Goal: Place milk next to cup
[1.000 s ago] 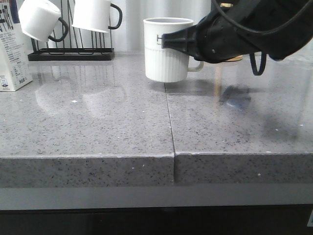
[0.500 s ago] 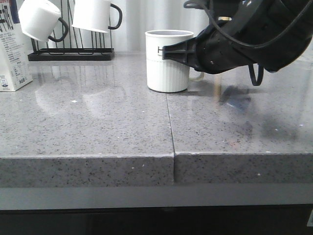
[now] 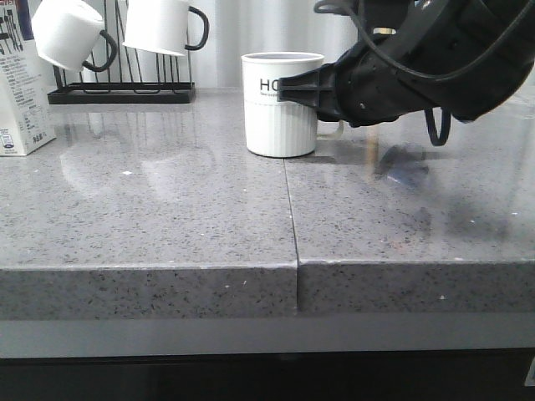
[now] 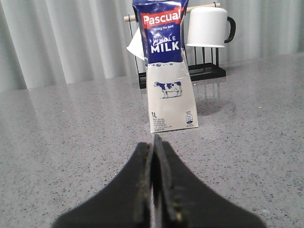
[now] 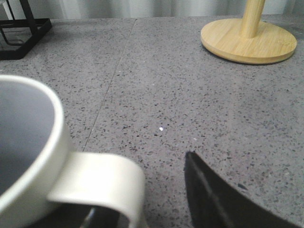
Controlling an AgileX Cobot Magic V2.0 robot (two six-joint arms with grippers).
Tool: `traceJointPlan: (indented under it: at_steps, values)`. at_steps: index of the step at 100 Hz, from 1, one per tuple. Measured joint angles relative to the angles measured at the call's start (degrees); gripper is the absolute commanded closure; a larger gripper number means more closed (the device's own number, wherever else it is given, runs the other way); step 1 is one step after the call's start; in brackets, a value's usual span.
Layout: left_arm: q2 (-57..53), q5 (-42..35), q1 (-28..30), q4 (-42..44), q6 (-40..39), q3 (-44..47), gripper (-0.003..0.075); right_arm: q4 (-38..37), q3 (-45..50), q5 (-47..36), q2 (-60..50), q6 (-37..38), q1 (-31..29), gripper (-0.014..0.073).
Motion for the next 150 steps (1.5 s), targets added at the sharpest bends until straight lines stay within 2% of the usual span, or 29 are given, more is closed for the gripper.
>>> traceJointPlan:
  at_steps: [32, 85, 106, 122, 136, 150]
  values:
    - [0.0, 0.0, 0.0, 0.0, 0.0, 0.0, 0.0741, 0.0, 2.37, 0.99, -3.46, 0.0, 0.0, 0.0243]
    - [0.0, 0.0, 0.0, 0.0, 0.0, 0.0, 0.0741, 0.0, 14.6, 1.36, -15.13, -0.26, 0.94, 0.0243]
    - [0.0, 0.0, 0.0, 0.0, 0.0, 0.0, 0.0741, 0.13, 18.52, 1.36, -24.51, -5.1, 0.94, 0.0243]
    - [0.0, 0.0, 0.0, 0.0, 0.0, 0.0, 0.0741, 4.11, 21.46, 1.36, -32.26, -10.91, 0.81, 0.0243]
    - [0.0, 0.0, 0.0, 0.0, 0.0, 0.0, 0.0741, 5.22, 25.05, 2.84, -39.59, -14.0, -2.76, 0.0243]
    - [0.0, 0.0, 0.0, 0.0, 0.0, 0.0, 0.0741, 0.97, 28.84, 7.27, -47.71, -11.31, -8.45, 0.0245]
